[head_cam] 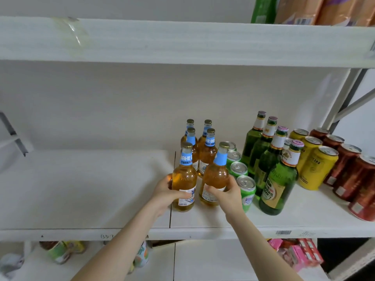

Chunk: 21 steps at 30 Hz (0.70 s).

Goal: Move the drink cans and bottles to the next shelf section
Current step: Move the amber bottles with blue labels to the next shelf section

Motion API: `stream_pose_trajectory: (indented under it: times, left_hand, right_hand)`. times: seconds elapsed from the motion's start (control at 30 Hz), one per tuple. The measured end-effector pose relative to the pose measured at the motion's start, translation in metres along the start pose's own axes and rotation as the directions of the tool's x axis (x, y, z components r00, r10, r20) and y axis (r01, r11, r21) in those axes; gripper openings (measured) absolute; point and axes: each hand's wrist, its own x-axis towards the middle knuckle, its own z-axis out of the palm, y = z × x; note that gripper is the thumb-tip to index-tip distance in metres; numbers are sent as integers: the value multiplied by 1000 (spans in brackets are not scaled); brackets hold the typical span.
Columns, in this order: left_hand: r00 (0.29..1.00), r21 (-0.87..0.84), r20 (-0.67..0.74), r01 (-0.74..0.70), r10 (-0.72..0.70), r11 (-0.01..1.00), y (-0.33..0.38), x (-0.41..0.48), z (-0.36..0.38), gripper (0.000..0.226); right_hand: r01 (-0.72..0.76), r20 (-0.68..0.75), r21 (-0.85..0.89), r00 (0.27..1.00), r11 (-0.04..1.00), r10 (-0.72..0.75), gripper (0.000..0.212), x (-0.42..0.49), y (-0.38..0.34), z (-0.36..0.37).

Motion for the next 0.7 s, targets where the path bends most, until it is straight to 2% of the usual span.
stream_pose_trajectory:
  times: [0.27, 0.43, 0.7]
  left_hand:
    - [999, -24, 12, -37, 37, 999, -13, 27, 3, 87]
    - [999, -11, 3, -46, 46, 999, -22, 38, 2, 78]
    - [998, -22, 11, -66, 67, 998, -27, 51, 3, 79]
  right_hand:
    - [6, -36, -14, 999, 1000, -6, 65, 11, 19, 10]
    - [13, -61, -23, 998, 1000, -14, 64, 10, 26, 12]
    - [18, -26, -27, 999, 999, -18, 68, 13, 25, 14]
